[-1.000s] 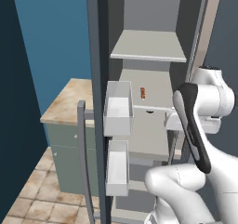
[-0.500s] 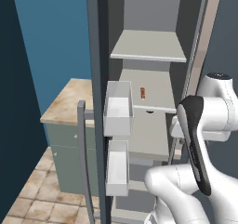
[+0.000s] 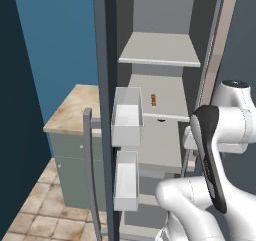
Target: Store the kebab skewer in the freezer for long-term storage. Close the freezer door after placing the cooked food.
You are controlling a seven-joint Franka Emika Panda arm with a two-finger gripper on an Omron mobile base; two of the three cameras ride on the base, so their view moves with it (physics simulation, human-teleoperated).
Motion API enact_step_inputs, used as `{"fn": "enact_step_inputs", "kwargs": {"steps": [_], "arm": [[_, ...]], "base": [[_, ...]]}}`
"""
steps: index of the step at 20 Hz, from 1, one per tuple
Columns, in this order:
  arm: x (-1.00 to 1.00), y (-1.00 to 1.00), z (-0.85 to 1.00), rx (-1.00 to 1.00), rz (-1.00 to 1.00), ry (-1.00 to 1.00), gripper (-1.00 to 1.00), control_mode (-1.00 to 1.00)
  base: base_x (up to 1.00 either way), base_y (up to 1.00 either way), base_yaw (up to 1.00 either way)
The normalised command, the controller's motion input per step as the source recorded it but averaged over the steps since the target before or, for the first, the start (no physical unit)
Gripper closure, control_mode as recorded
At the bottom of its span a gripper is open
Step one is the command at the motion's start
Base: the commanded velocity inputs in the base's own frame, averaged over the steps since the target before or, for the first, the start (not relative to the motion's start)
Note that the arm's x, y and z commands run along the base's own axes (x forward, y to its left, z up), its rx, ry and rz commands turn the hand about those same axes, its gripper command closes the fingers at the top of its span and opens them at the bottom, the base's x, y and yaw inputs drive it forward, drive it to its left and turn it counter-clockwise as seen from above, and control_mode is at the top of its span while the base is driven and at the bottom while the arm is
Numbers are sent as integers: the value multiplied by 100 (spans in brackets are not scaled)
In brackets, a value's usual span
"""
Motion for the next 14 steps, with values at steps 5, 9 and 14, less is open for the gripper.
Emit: {"fn": "enact_step_inputs", "kwargs": {"steps": [5,9,14], "arm": [[0,0,0,0,0,0,-100,-100],[-7,0,0,0,-4,0,-100,100],[0,0,0,0,0,0,-100,100]], "base": [[0,0,0],[-19,0,-7],[-48,4,-21]]}}
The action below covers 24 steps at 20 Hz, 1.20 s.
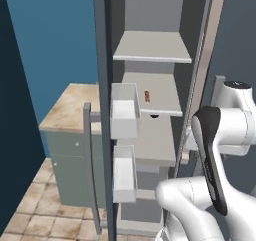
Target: Store the kebab skewer in the freezer for long-term storage. Close the freezer door after placing the cooked food.
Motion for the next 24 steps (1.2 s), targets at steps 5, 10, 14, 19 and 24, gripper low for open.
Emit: {"fn": "enact_step_inputs", "kwargs": {"steps": [5,10,14,19,24], "arm": [[0,0,0,0,0,0,-100,100],[0,0,0,0,0,0,-100,100],[0,0,0,0,0,0,-100,100],[0,0,0,0,0,0,-100,100],[0,0,0,0,0,0,-100,100]], "base": [[-47,15,-22],[-46,10,-27],[-34,32,-35],[-33,36,-35],[-37,35,-31]]}}
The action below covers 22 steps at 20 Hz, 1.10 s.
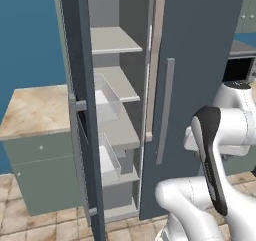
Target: Store the kebab skewer in the freezer for long-term storage. Close the freezer door after placing the cooked food.
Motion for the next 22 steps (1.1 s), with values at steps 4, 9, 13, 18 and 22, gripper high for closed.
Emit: {"fn": "enact_step_inputs", "kwargs": {"steps": [4,9,13,18,22], "arm": [[0,0,0,0,0,0,-100,100],[0,0,0,0,0,0,-100,100],[0,0,0,0,0,0,-100,100],[0,0,0,0,0,0,-100,100],[0,0,0,0,0,0,-100,100]], "base": [[-48,24,-17],[-38,35,-7],[-20,52,0],[-19,48,0],[-29,23,0]]}}
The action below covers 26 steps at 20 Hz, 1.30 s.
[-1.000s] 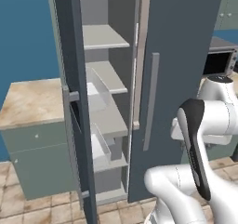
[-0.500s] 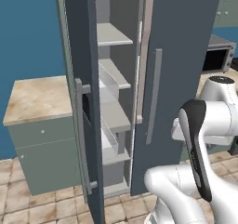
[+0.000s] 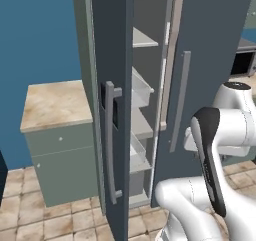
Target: Store the kebab skewer in the freezer for long-term storage. Close the freezer door after placing the cooked food.
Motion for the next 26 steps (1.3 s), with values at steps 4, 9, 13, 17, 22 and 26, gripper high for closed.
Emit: {"fn": "enact_step_inputs", "kwargs": {"steps": [4,9,13,17,22,26], "arm": [[0,0,0,0,0,0,-100,100],[0,0,0,0,0,0,-100,100],[0,0,0,0,0,0,-100,100],[0,0,0,0,0,0,-100,-100],[0,21,0,0,-5,-3,-100,-100],[0,65,3,-7,-20,-24,-100,-100]], "base": [[-26,12,1],[-41,8,1],[-36,11,1],[-5,3,0],[0,0,0],[0,0,0]]}}
